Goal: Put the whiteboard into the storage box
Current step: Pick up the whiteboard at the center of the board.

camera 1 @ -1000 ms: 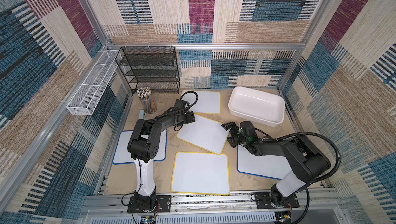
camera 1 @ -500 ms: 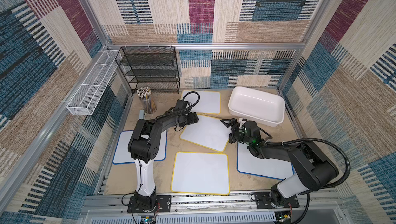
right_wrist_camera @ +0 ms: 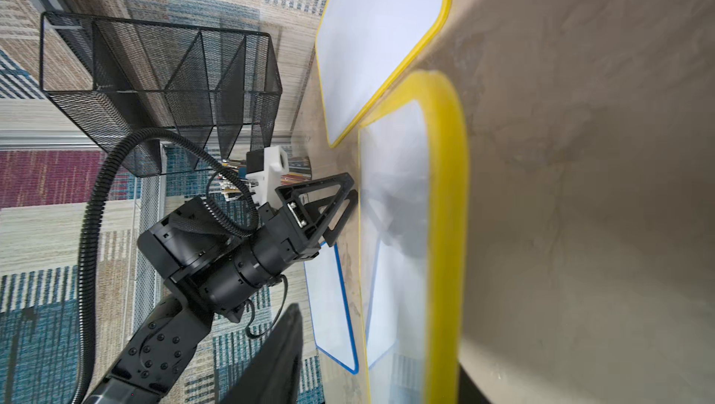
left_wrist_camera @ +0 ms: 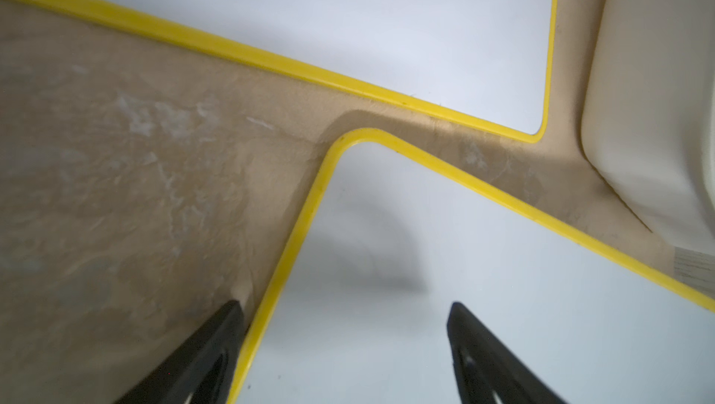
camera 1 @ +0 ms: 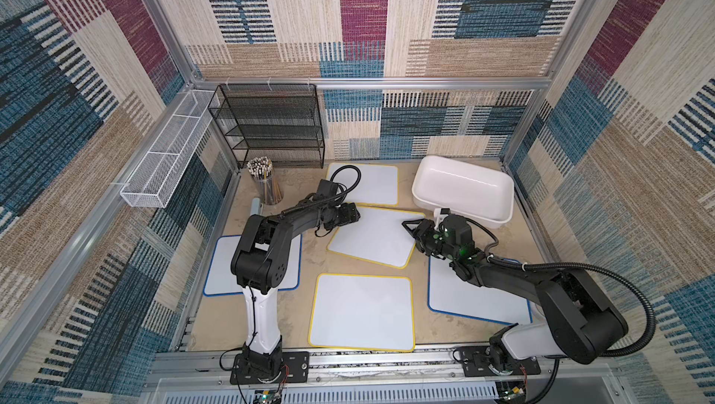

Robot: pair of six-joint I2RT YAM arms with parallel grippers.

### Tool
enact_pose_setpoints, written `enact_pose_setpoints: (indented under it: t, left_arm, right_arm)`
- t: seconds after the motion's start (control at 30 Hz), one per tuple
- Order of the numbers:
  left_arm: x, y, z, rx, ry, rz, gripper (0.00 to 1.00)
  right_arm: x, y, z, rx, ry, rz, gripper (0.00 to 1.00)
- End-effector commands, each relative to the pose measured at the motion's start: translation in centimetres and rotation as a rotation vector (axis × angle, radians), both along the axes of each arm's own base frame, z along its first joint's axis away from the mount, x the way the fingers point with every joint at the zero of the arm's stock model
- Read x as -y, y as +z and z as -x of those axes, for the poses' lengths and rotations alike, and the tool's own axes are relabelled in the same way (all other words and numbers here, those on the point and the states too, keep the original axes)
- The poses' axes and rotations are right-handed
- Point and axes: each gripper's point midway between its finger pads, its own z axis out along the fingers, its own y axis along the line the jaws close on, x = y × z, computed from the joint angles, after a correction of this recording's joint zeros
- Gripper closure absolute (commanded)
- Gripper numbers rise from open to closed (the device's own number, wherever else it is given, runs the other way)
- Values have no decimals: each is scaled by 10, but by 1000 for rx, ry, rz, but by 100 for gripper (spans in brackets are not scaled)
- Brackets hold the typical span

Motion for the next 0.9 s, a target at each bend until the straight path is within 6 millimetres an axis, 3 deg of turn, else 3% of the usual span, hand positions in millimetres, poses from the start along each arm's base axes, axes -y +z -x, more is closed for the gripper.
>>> enact_pose_setpoints:
  t: [0.0,0.27,0.47,0.73,0.87]
  left_arm:
    - [-28,-52,95,-436,24,-120,14]
    - [-29,-48,94,-430,26,-121,14]
    - [-27,-25,88,-370,25,-104,14]
    - [-30,4,80,-292,22,-113,14]
    - [-30,16,78,-257,21,-111,14]
  right_arm:
    - [4,0,2,34,5,46,66]
    - [9,16,-1,84,-2,111,82]
    - [13,35,-7,135,-6,175,91]
    - [19,88,-20,237,-12,297,98]
    - [27,124,-26,295,-32,335,100]
